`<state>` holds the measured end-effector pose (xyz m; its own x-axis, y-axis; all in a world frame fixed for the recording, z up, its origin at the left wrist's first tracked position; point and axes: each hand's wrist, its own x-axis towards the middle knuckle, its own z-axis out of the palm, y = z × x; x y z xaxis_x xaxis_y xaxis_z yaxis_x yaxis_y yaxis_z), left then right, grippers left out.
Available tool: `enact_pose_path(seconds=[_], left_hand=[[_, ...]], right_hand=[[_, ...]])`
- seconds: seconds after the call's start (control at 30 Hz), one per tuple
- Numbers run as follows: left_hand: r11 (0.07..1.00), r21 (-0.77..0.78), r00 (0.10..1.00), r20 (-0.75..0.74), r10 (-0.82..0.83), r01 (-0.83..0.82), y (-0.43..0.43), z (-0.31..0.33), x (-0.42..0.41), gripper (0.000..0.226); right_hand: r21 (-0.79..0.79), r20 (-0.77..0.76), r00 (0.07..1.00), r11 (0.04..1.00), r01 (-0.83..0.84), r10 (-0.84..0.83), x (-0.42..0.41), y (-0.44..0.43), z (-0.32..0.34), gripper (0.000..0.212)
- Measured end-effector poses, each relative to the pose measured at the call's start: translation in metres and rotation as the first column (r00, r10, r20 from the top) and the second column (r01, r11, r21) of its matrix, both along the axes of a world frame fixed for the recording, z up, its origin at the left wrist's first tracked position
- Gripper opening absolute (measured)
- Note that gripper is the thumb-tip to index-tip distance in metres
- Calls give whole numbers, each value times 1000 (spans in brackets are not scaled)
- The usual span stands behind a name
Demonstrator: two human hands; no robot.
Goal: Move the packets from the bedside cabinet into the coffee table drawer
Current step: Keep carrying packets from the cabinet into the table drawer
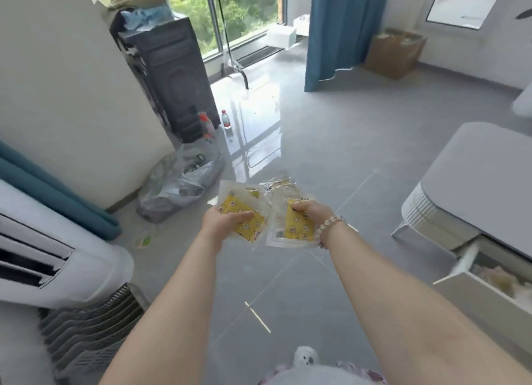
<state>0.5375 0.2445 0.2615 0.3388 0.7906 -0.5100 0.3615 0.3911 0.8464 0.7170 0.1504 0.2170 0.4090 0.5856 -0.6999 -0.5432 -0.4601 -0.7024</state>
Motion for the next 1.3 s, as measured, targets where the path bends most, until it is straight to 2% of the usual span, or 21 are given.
enact_pose_path(seconds=[0.17, 0.33, 0.47, 0.57, 0.8, 0.93, 1.17, 1.3], left_hand=[[992, 0, 992, -10, -127, 127, -22, -6, 73, 26], [965, -22, 965, -20, -262, 261, -39, -9, 126, 50], [932, -19, 931, -26, -363, 363, -45, -11, 157, 37], [904, -29, 904, -30, -427, 426, -51, -15, 179, 28], [793, -60, 792, -36, -609, 607, -49, -25, 233, 24], [710, -82, 713, 8, -701, 699, -47, -19, 270, 24], [599, -108, 605, 31, -795, 793, -61, -17, 328, 20], [522, -146, 533, 46, -845, 840, -80, -21, 355, 22]], right_hand=[[-16, 7, 988, 987, 157, -157, 58, -41, -1, 16], [-38, 32, 955, 955, 294, -293, 94, -78, 1, 9], [-44, 0, 935, 934, 356, -356, 106, -97, -1, 5], [-53, -3, 911, 910, 411, -411, 115, -109, -5, 10], [-86, 19, 838, 834, 545, -545, 137, -130, -8, 17], [-89, 46, 799, 794, 601, -599, 151, -138, 0, 11], [-131, 112, 712, 700, 702, -693, 174, -152, 4, 36], [-178, 162, 650, 626, 759, -742, 177, -171, 4, 37]])
